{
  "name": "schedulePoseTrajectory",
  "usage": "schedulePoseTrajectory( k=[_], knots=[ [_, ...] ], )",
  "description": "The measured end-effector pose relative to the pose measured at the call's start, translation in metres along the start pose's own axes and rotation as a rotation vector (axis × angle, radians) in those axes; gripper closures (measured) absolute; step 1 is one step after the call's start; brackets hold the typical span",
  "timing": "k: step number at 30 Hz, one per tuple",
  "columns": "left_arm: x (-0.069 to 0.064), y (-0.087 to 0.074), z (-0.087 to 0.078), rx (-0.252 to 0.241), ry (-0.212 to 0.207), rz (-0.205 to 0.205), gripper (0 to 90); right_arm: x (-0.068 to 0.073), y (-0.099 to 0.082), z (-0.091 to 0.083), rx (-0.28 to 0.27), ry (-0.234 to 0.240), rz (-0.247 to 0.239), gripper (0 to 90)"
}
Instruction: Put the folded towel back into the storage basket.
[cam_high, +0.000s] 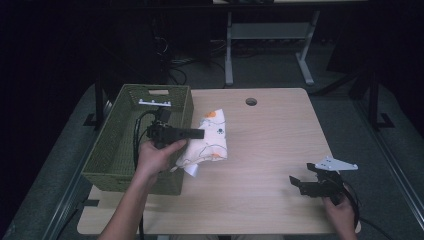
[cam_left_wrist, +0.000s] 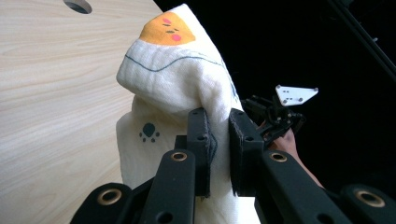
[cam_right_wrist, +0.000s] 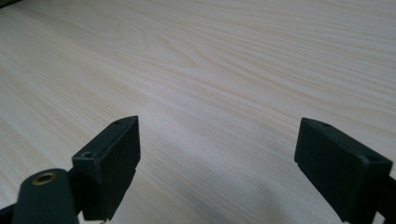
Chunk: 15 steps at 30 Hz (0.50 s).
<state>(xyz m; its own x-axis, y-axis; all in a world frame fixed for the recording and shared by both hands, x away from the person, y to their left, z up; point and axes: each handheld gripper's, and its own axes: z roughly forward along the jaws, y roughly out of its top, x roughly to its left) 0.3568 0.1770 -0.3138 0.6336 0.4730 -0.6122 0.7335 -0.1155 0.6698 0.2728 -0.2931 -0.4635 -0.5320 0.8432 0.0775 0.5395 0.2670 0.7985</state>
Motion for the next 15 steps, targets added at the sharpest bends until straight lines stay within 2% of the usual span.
schedulePoseTrajectory(
  k=[8, 15],
  knots=[
    [-0.004, 0.006, -0.014, -0.011, 0.002, 0.018, 81.2, 0.000, 0.000, -0.002, -0.006, -0.010, -0.002, 14.0],
    [-0.006, 0.008, -0.028, -0.021, 0.008, 0.016, 81.1, -0.001, 0.000, -0.003, -0.002, -0.015, 0.001, 13.9]
  ],
)
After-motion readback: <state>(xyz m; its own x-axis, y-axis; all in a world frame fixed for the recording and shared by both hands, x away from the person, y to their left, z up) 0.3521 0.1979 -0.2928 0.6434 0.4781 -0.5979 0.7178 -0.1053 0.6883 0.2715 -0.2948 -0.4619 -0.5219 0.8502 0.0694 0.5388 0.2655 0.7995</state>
